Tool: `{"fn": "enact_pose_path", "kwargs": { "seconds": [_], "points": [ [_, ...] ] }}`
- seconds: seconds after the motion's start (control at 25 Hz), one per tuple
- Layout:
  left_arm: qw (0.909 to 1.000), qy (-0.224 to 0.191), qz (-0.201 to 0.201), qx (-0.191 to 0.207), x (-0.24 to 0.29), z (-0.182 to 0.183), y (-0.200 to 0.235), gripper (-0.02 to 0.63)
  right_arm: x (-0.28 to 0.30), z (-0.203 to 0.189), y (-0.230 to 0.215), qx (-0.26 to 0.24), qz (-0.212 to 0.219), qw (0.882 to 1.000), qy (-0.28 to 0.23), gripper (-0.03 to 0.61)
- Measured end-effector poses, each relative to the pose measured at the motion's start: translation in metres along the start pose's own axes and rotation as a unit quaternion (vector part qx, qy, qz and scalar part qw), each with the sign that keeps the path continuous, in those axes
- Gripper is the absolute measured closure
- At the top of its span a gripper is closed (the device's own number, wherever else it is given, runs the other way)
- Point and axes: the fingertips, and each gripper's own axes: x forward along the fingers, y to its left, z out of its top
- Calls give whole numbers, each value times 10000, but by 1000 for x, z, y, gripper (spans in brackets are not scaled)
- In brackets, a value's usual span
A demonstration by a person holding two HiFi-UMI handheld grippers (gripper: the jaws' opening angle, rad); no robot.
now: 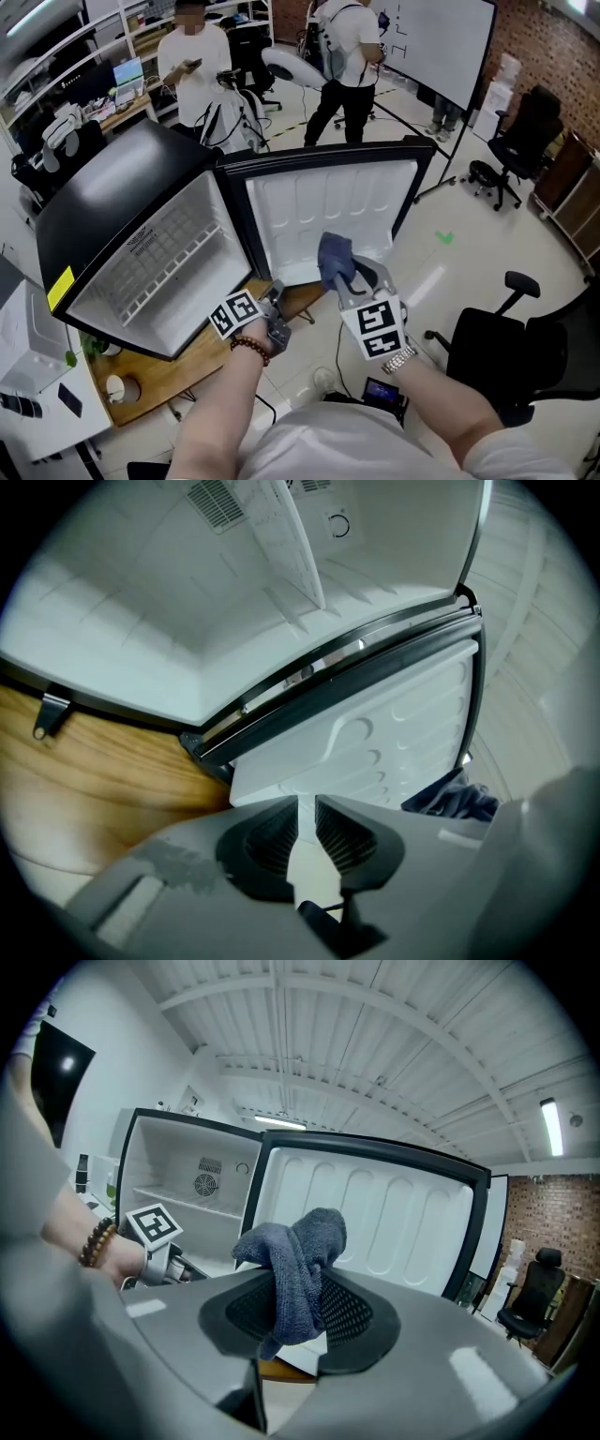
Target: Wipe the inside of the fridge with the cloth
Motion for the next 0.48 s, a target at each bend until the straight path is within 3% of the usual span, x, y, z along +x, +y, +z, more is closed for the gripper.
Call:
{"fn": "enact_pose_path", "kwargs": {
  "seconds": [0.12,0.28,0.4,0.48],
  "points": [
    [9997,-87,-68,199,-15,7,-10,566,1,12,14,-52,127,9999,-83,468],
    [9951,-244,-45,957,-47,17,-28,566,1,27,38,-38,361,9991,-203,468],
    [9829,-451,30,1788,-79,27,-43,574,1,37,61,67,651,9973,-342,468],
    [9683,-579,87,2428,-101,33,-55,580,1,45,78,123,893,9949,-448,468]
  ]
}}
